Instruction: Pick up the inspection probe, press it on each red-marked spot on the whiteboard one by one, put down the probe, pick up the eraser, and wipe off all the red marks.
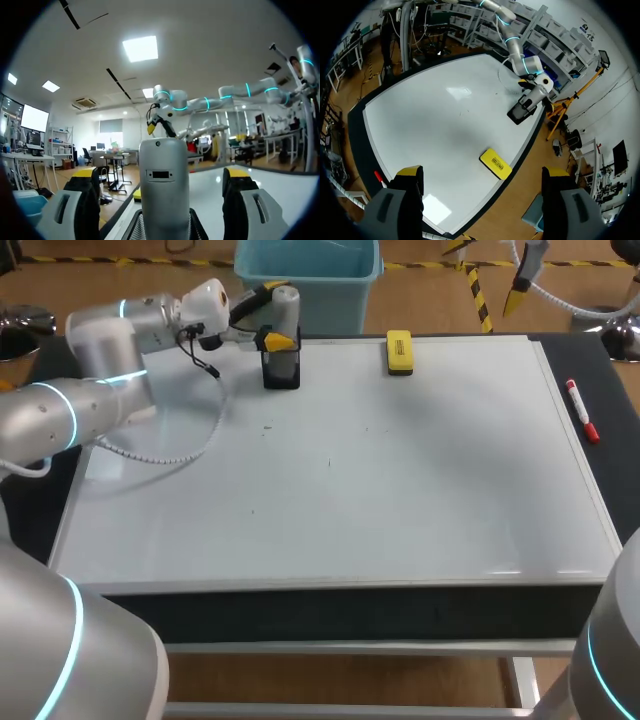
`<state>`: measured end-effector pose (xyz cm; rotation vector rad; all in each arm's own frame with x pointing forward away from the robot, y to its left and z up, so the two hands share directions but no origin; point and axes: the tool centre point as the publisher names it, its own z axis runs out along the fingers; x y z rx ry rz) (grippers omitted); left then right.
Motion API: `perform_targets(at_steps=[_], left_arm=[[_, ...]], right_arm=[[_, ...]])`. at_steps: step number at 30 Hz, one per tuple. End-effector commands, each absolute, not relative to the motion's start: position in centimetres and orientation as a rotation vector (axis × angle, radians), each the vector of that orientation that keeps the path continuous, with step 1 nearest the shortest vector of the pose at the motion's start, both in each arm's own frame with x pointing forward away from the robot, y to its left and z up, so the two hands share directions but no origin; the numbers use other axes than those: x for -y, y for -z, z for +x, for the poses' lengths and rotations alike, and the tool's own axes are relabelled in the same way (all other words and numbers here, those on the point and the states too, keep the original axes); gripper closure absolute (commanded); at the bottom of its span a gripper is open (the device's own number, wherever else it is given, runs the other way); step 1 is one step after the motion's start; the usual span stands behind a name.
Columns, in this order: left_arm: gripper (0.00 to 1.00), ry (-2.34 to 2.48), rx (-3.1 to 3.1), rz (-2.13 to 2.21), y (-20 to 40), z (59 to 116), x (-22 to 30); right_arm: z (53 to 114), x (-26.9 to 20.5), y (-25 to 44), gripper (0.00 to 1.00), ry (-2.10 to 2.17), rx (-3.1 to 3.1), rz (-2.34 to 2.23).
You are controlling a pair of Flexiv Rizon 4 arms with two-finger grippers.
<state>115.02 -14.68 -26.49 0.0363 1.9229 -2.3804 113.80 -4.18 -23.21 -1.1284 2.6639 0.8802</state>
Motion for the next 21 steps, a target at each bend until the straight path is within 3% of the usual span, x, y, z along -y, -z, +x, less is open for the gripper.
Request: perform_targets(at_steps=[1, 21], left_arm=[[0.0, 2.234, -2.031, 0.001, 24.6, 113.5, 14.2], [0.0, 1.689, -2.281, -0.103, 23.0, 112.3, 9.3]], right_arm=[[113.8, 4.2, 23.1, 0.0, -0.873, -2.667, -1.132], [113.8, 4.2, 23.1, 0.0, -0.873, -2.667, -1.132]])
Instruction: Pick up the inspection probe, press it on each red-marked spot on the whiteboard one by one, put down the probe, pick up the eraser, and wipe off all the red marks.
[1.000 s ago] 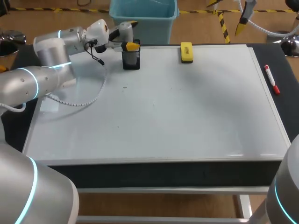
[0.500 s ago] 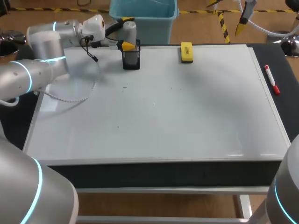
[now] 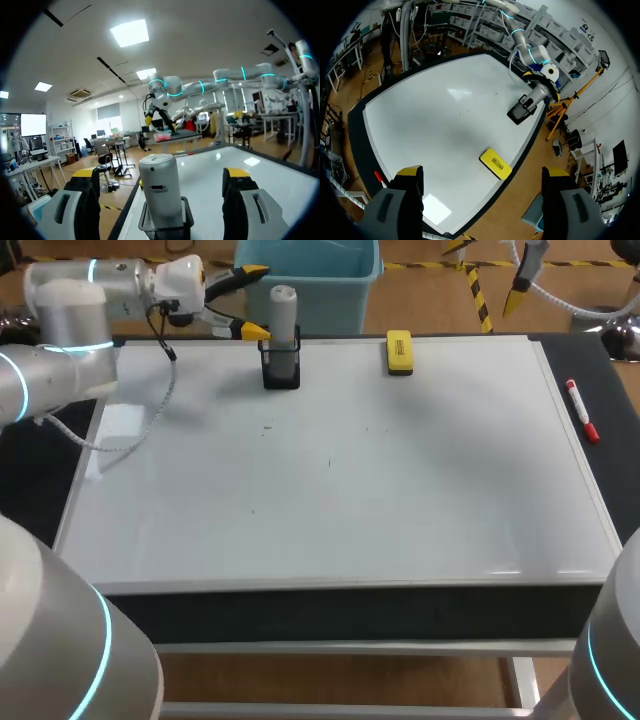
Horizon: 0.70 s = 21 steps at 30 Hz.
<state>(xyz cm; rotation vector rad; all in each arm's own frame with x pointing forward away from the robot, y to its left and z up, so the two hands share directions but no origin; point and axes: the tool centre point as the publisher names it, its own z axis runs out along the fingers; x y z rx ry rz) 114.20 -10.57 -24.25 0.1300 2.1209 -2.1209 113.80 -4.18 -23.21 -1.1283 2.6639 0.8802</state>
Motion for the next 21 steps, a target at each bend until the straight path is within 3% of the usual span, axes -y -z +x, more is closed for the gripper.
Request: perform_targets(at_steps=[1, 21], left_arm=[[0.0, 1.66, -2.296, -0.111, 23.0, 112.2, 9.1], [0.0, 1.298, -2.363, -0.202, 22.0, 109.4, 3.6]], right_arm=[[113.8, 4.2, 23.1, 0.0, -0.873, -2.667, -1.132], [113.8, 4.2, 23.1, 0.0, -0.873, -2.667, -1.132]])
